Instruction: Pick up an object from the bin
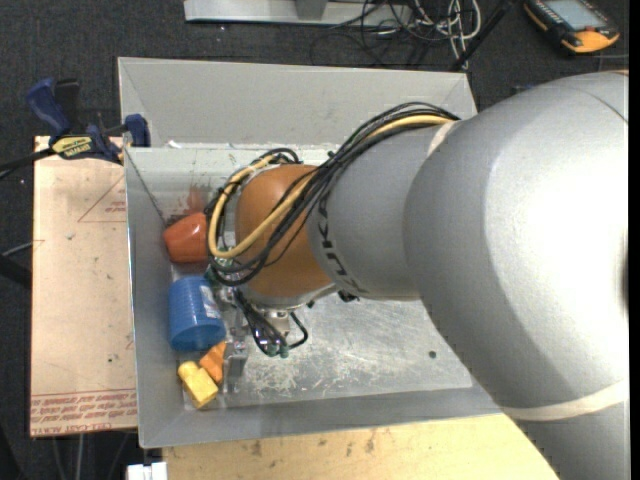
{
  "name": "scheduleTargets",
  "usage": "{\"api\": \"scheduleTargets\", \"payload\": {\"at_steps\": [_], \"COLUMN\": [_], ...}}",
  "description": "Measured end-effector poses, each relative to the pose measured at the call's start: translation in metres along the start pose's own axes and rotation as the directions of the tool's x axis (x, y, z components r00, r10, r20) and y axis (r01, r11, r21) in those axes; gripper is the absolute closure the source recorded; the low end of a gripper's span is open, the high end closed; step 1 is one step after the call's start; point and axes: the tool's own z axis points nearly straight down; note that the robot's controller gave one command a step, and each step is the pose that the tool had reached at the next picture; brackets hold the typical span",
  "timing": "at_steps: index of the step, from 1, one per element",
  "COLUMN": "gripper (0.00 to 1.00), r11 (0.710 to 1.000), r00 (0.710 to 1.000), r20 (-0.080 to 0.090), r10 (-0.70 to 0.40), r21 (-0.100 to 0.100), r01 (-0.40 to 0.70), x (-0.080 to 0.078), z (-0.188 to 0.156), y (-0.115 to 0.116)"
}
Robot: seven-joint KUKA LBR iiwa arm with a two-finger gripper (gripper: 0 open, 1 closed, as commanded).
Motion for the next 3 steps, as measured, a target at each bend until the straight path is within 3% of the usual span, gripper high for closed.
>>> {"api": "scheduleTargets", "payload": {"at_steps": [1,2,3], "gripper": [1.00,1.00,1.00], "r11": [0.994,0.994,0.999], "r00": [0.995,0.995,0.999], "r20": [-0.009,-0.009,-0.001], "r10": [-0.103,-0.104,-0.055], "r21": [0.026,0.026,0.000], "r01": [0.104,0.104,0.055], "x": [-0.012,-0.012,-0.015], "z": [0.015,0.015,-0.100], "y": [0.010,0.010,-0.003]}}
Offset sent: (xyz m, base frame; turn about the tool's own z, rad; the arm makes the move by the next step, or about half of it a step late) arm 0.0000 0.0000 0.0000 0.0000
